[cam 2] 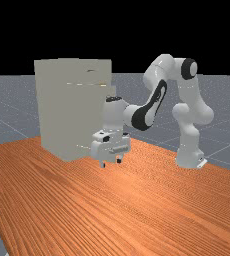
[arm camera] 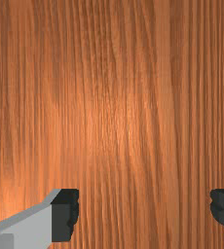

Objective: Close the cabinet door

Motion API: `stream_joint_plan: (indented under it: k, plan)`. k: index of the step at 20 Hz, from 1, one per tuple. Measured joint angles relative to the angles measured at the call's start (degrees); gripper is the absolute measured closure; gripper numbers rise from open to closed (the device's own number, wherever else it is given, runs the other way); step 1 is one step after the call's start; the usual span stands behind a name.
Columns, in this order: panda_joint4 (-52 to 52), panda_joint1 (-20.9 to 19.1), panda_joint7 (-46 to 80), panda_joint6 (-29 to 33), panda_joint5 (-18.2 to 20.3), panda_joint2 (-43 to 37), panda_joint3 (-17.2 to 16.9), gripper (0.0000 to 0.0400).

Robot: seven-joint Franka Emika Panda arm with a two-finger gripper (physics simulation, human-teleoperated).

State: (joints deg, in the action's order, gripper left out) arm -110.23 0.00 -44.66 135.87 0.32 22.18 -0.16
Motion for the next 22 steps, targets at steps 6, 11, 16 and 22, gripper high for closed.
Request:
stream_joint_plan:
  k: [6, 11, 16, 22]
  plan:
    - [-1.1, 0.07, 3.32, -2.52, -2.1, -0.34, -2.2, 0.0033]
    - [-7.09, 3.56, 58.94, -21.11, -4.4, -17.23, -6.26, 0.0368]
    - [-5.9, 3.88, 78.77, -26.25, -2.8, -17.91, -7.1, 0.0397]
    - [-13.85, 4.22, 80.8, -26.51, -3.92, -28.46, -7.88, 0.04]
